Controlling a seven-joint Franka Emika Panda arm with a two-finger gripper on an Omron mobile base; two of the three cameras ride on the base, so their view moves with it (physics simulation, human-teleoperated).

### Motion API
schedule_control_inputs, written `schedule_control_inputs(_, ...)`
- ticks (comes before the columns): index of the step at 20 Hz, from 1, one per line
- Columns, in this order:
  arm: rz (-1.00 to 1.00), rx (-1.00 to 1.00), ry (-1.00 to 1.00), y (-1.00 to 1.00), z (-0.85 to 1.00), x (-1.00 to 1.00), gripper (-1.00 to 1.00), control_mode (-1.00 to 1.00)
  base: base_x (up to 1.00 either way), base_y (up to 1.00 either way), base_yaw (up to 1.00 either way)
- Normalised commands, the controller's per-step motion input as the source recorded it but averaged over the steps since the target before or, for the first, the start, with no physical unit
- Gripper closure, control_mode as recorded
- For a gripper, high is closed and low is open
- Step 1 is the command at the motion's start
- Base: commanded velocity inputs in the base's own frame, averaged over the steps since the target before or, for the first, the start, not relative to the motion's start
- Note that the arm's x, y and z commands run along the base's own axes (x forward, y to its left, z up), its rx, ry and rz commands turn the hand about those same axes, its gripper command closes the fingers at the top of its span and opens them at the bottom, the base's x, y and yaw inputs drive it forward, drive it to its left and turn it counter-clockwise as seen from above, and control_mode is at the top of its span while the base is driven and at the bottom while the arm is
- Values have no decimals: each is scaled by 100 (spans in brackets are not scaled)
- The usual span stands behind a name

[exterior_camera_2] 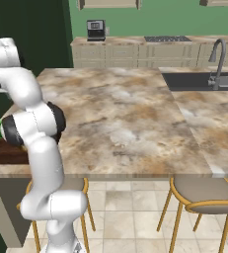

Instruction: There is a tray on the dining counter. Grab the cup, mug, and pitcher and place them on the tray. The pitcher may be placed next to the tray if it cannot fit the tray.

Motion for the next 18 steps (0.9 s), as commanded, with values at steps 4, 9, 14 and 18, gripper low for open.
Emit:
schedule_control_inputs(4, 9, 0, -13, -70, 30, -81, -100, -100, 0, 0, 0)
schedule_control_inputs(9, 2, 0, -10, -68, 36, -100, -100, -100, 0, 0, 0)
schedule_control_inputs(14, 0, 0, -5, -65, 37, -100, -100, -100, 0, 0, 0)
schedule_control_inputs(18, 1, 0, -3, -70, 34, -100, -100, -100, 0, 0, 0)
